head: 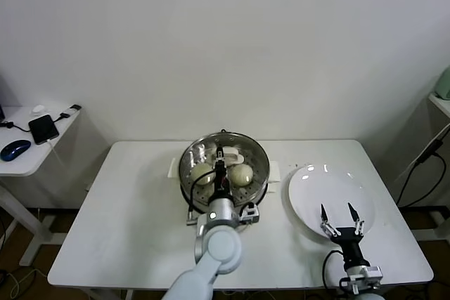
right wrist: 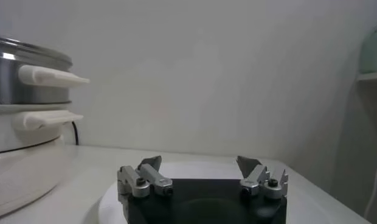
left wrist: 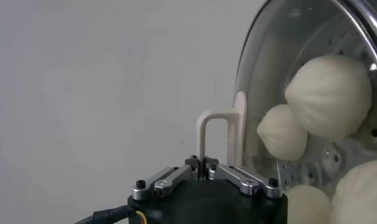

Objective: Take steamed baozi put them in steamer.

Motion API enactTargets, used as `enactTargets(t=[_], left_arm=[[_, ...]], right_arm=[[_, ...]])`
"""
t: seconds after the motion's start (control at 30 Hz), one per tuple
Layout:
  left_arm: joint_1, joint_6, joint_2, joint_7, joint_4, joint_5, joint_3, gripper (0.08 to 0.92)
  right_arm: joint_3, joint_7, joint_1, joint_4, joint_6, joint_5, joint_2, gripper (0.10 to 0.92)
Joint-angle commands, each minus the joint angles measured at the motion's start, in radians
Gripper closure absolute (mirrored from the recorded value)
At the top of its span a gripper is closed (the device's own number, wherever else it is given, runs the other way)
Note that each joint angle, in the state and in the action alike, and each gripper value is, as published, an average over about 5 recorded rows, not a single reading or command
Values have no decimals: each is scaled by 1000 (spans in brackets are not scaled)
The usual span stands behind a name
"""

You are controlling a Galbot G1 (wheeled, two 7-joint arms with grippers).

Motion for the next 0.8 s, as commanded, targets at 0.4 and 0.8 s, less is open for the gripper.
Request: enactTargets(t=[0.4,0.8], left_arm=[[12,-10,2,-5,12,15,-7,846],[21,-17,53,21,-119,-129,24,521]], right_arm=[[2,-4,1,12,11,-17,8,203],[-6,-25,3,22,-18,-28,5,203]])
